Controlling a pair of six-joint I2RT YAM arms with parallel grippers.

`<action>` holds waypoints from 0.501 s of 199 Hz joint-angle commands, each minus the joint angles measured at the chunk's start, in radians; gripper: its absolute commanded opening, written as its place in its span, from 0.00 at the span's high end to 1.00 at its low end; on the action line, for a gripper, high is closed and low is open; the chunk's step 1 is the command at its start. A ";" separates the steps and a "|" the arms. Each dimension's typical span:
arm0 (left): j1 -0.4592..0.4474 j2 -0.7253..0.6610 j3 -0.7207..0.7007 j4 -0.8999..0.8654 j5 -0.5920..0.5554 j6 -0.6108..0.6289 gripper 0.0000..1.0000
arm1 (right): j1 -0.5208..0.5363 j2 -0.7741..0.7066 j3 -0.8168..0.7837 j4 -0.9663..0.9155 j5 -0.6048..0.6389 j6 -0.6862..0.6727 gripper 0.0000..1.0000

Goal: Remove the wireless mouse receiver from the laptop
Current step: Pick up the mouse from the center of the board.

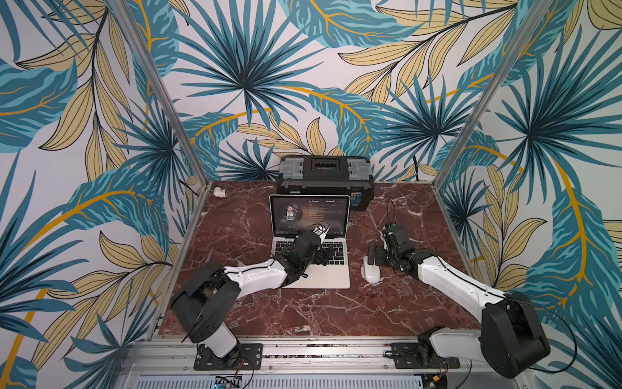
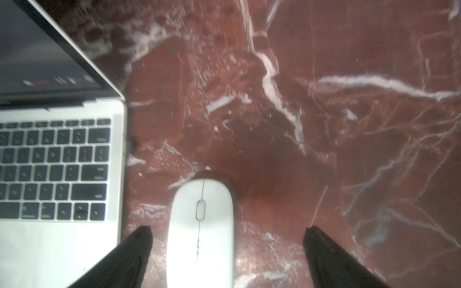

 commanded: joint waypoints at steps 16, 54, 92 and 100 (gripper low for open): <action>-0.075 0.091 0.098 0.053 0.122 -0.148 0.00 | 0.011 0.047 0.003 -0.114 0.000 0.053 0.01; -0.083 0.089 0.111 0.062 0.140 -0.164 0.00 | 0.038 0.164 0.067 -0.141 -0.009 0.057 0.05; -0.056 0.074 0.140 0.042 0.222 -0.212 0.07 | 0.057 0.236 0.091 -0.135 0.015 0.083 0.13; -0.056 0.069 0.127 0.061 0.220 -0.218 0.08 | 0.068 0.248 0.091 -0.126 0.018 0.082 0.13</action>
